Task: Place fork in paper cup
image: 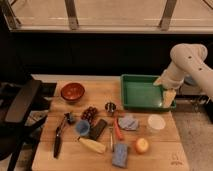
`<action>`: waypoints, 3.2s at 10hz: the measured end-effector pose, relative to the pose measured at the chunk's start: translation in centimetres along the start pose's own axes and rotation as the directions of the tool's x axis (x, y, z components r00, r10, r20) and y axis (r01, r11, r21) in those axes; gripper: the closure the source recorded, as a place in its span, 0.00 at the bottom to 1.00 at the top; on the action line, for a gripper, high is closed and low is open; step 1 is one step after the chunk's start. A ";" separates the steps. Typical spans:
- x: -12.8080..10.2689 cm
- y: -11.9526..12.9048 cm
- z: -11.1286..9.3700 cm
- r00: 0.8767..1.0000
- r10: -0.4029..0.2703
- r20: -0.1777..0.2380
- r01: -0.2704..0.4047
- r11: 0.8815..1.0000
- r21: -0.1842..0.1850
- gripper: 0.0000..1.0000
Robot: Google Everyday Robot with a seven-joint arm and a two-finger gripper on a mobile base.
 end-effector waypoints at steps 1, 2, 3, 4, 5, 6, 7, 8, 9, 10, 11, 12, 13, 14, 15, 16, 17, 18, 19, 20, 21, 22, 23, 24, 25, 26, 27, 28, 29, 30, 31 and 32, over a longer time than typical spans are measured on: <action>0.0 0.0 0.0 1.000 0.000 0.000 0.000 1.000 0.000 0.20; 0.0 0.0 0.0 1.000 -0.001 0.000 0.001 1.000 0.000 0.20; 0.0 0.0 0.0 1.000 0.000 0.000 0.000 1.000 0.000 0.20; 0.0 0.0 0.0 1.000 0.000 0.000 0.000 1.000 0.000 0.20; 0.0 0.0 0.0 1.000 0.000 0.000 0.000 1.000 0.000 0.20; 0.0 0.0 0.0 1.000 0.000 0.000 0.000 1.000 0.000 0.20; 0.0 0.0 0.0 1.000 0.000 0.000 0.000 1.000 0.000 0.20; 0.0 0.0 0.0 1.000 0.000 0.000 0.000 1.000 0.000 0.20; 0.0 0.0 0.0 1.000 0.000 0.000 0.000 1.000 0.000 0.20; 0.0 0.0 0.0 1.000 0.000 0.000 0.000 1.000 0.000 0.20; 0.0 0.0 0.0 1.000 0.000 0.000 0.000 1.000 0.000 0.20; 0.0 0.0 0.0 1.000 0.000 0.000 0.000 1.000 0.000 0.20; 0.0 0.0 0.0 1.000 0.000 0.000 0.000 1.000 0.000 0.20; 0.0 0.0 0.0 1.000 0.000 0.000 0.000 1.000 0.000 0.20; 0.0 0.0 0.0 1.000 0.000 0.000 0.000 1.000 0.000 0.20; 0.0 0.0 0.0 1.000 0.000 0.000 0.000 1.000 0.000 0.20; 0.0 0.0 0.0 1.000 0.000 0.000 0.000 1.000 0.000 0.20; 0.0 0.0 0.0 1.000 0.000 0.000 0.000 1.000 0.000 0.20; 0.0 0.0 0.0 1.000 0.000 0.000 0.000 1.000 0.000 0.20; 0.0 0.0 0.0 1.000 -0.002 0.001 0.002 1.000 0.001 0.20; 0.0 -0.2 -0.1 1.000 -0.013 0.008 0.013 1.000 0.004 0.20; -0.2 -0.4 -0.4 0.999 -0.044 0.012 0.044 0.999 0.002 0.20; -1.3 -0.7 -0.4 0.994 -0.104 0.016 0.104 0.995 -0.001 0.20; -2.5 -0.7 -0.2 0.989 -0.147 0.020 0.147 0.989 -0.009 0.20; -4.0 -0.3 0.2 0.979 -0.203 0.021 0.204 0.979 -0.019 0.20; -5.7 0.1 0.6 0.966 -0.259 0.021 0.259 0.966 -0.022 0.20; -7.7 0.9 1.0 0.947 -0.321 0.027 0.322 0.946 -0.024 0.20; -9.2 2.1 1.3 0.931 -0.364 0.037 0.365 0.930 -0.027 0.20; -10.3 3.0 1.6 0.919 -0.392 0.049 0.393 0.919 -0.030 0.20; -11.7 3.8 1.8 0.908 -0.414 0.068 0.416 0.909 -0.031 0.20; -13.4 4.6 2.1 0.895 -0.437 0.091 0.441 0.897 -0.033 0.20; -15.0 5.5 2.4 0.885 -0.454 0.109 0.459 0.888 -0.035 0.20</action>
